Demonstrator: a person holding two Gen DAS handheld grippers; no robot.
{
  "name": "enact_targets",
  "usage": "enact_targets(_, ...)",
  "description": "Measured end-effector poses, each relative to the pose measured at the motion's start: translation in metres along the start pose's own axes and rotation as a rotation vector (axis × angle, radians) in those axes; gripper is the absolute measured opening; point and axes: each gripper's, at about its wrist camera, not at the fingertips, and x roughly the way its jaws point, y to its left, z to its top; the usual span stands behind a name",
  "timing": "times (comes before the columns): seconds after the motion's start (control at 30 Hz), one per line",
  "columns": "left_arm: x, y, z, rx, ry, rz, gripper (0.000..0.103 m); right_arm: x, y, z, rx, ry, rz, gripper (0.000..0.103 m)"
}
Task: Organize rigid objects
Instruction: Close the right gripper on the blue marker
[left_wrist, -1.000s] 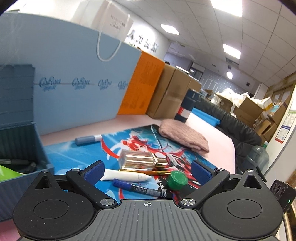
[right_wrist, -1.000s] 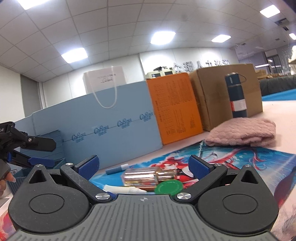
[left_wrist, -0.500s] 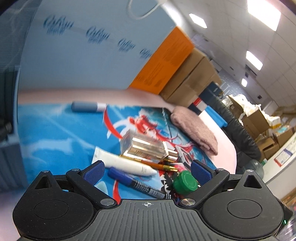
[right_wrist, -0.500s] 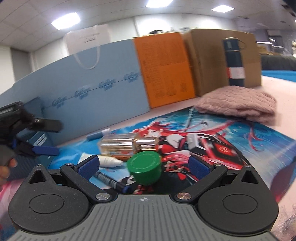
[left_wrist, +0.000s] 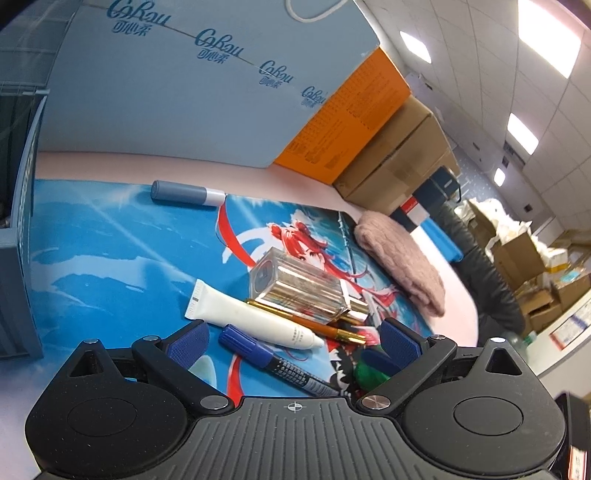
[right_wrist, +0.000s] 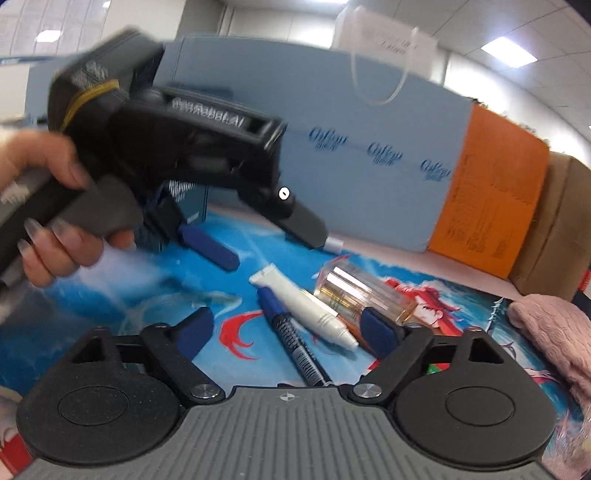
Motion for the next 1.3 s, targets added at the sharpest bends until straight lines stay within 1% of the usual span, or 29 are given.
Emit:
enact_targets(0.17, 0.002, -0.002, -0.001, 0.017, 0.009, -0.002, 0.099, 0.015, -0.004, 0.0, 0.02, 0.069, 0.034, 0.063)
enact_targets(0.23, 0.002, -0.002, -0.001, 0.025, 0.01, 0.006, 0.099, 0.019, -0.004, 0.001, 0.027, 0.099, 0.022, 0.052)
enact_targets(0.27, 0.002, -0.003, -0.001, 0.028, 0.011, 0.006, 0.099, 0.021, -0.004, 0.001, 0.036, 0.115, 0.017, 0.049)
enact_targets(0.3, 0.001, -0.003, -0.001, 0.029, 0.01, 0.003, 0.099, 0.023, -0.005, 0.001, 0.051, 0.13, 0.018, 0.045)
enact_targets(0.37, 0.001, -0.002, 0.0, 0.027, 0.01, 0.001, 0.099, 0.026, -0.007, 0.001, 0.082, 0.151, 0.017, 0.043)
enact_targets(0.43, 0.0, -0.002, 0.0, 0.026, 0.01, -0.002, 0.099, 0.028, -0.012, 0.001, 0.138, 0.169, 0.035, 0.033)
enact_targets(0.5, 0.0, -0.001, 0.0, 0.027, 0.012, -0.003, 0.099, 0.029, -0.016, 0.0, 0.195, 0.177, 0.075, 0.031)
enact_targets(0.7, 0.002, 0.0, -0.001, 0.026, 0.031, -0.008, 0.099, 0.022, -0.008, 0.001, 0.216, 0.188, 0.114, 0.03)
enact_targets(0.83, 0.006, 0.0, -0.003, 0.037, 0.055, -0.012, 0.099, 0.022, -0.004, 0.002, 0.175, 0.204, 0.054, 0.032)
enact_targets(0.87, 0.007, 0.0, -0.003, 0.043, 0.063, -0.017, 0.099, 0.021, -0.003, 0.002, 0.177, 0.205, 0.053, 0.032)
enact_targets(0.97, 0.009, 0.0, -0.005, 0.05, 0.085, -0.023, 0.099, 0.018, 0.002, 0.001, 0.165, 0.201, 0.066, 0.019)
enact_targets(1.0, 0.009, -0.001, -0.006, 0.051, 0.089, -0.024, 0.099, 0.017, 0.004, 0.001, 0.165, 0.2, 0.073, 0.013)
enact_targets(1.1, 0.013, 0.0, -0.009, 0.058, 0.115, -0.042, 0.099, 0.015, 0.005, 0.001, 0.201, 0.184, 0.079, 0.012)
enact_targets(1.17, 0.015, 0.001, -0.011, 0.059, 0.132, -0.054, 0.099, 0.013, 0.005, 0.001, 0.24, 0.158, 0.079, 0.012)
enact_targets(1.3, 0.015, 0.004, -0.011, 0.044, 0.133, -0.062, 0.099, 0.002, 0.008, 0.005, 0.286, 0.097, 0.073, 0.012)
